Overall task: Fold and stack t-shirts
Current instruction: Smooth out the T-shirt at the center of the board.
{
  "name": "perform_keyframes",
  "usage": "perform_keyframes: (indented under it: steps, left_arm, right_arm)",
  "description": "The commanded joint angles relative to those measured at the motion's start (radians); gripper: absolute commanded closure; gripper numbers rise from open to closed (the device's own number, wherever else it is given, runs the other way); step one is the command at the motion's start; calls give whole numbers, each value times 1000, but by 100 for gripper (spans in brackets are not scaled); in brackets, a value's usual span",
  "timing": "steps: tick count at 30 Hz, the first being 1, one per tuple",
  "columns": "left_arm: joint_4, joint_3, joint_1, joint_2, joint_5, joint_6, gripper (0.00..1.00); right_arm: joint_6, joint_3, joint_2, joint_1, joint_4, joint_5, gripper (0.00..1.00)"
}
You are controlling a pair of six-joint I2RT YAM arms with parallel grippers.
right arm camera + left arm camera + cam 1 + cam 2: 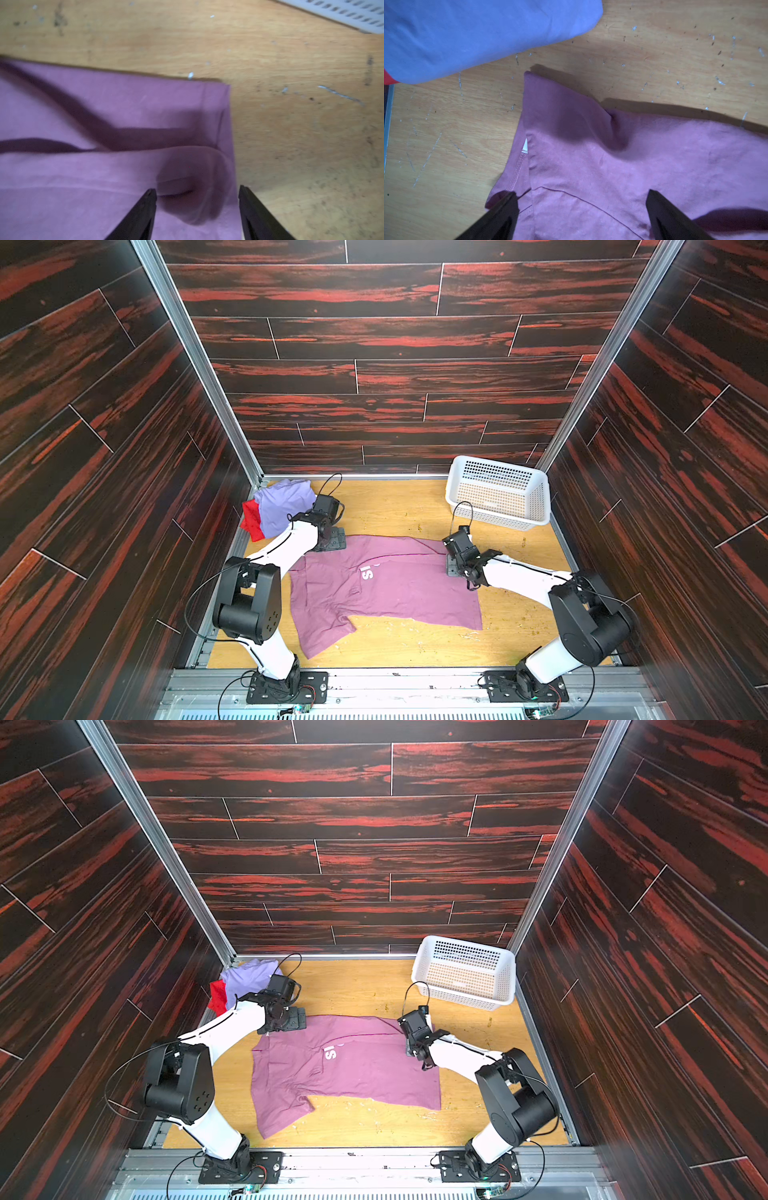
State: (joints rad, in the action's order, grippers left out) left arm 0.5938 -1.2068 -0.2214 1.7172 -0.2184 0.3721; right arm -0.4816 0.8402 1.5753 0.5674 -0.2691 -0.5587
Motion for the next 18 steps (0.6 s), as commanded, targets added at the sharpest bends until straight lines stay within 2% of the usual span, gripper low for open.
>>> perform_keyframes:
  steps: [1, 8, 18]
  left_arm:
    - [-9, -27, 14, 28, -4, -14, 0]
    - [-10, -63, 39, 135, 3, -22, 0]
    - [-10, -46, 57, 141, 9, -25, 0]
  right_arm:
    - [-9, -13, -26, -7, -11, -20, 33]
    - [-28, -60, -34, -6, -9, -2, 34]
    - [-38, -81, 50, -6, 44, 30, 36]
